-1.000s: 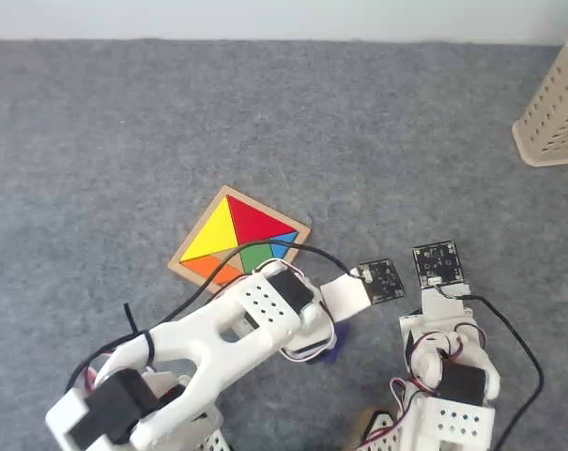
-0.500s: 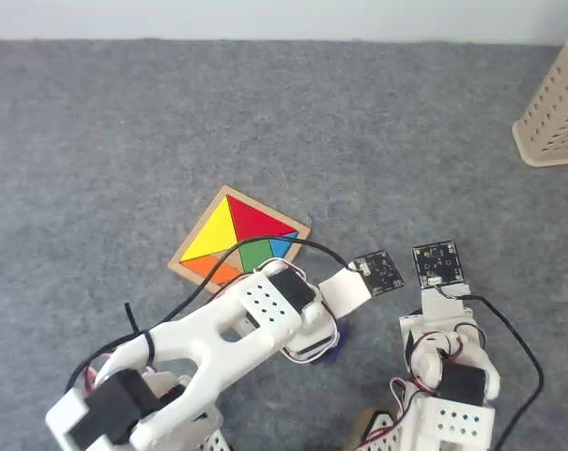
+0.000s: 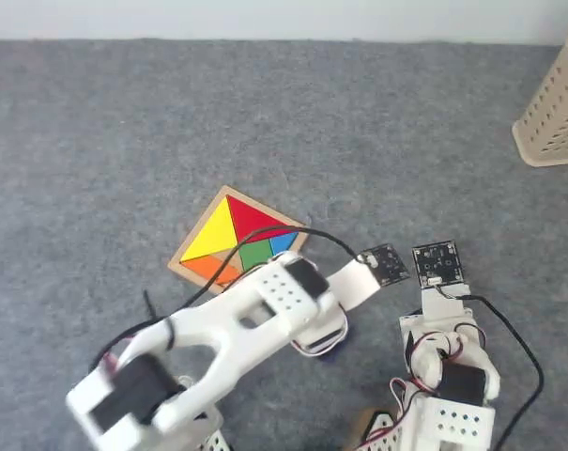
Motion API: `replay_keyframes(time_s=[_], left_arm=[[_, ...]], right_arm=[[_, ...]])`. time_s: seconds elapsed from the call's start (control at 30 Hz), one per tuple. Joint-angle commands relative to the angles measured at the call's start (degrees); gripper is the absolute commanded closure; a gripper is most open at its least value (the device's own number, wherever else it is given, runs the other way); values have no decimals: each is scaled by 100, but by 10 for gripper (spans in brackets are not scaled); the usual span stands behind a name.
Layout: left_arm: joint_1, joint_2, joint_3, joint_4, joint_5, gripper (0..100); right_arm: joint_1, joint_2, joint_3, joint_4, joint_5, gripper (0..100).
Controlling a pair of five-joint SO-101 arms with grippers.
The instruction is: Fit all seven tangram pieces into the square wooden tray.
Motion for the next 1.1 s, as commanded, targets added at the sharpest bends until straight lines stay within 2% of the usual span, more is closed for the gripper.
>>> replay_keyframes(time_s=[0.0, 0.47, 0.7, 0.93, 1.07], left_arm=[[26, 730, -532, 62, 0, 788], [44, 949, -611, 26, -158, 785], [-35, 958, -585, -202, -35, 739], [-1002, 958, -813, -255, 79, 739], [-1116, 958, -699, -563, -158, 739]], right_arm=[[66, -84, 35, -75, 62, 992], [66, -84, 35, -75, 62, 992], [66, -84, 35, -75, 62, 992], [66, -84, 35, -75, 62, 992], [66, -84, 35, -75, 62, 992]])
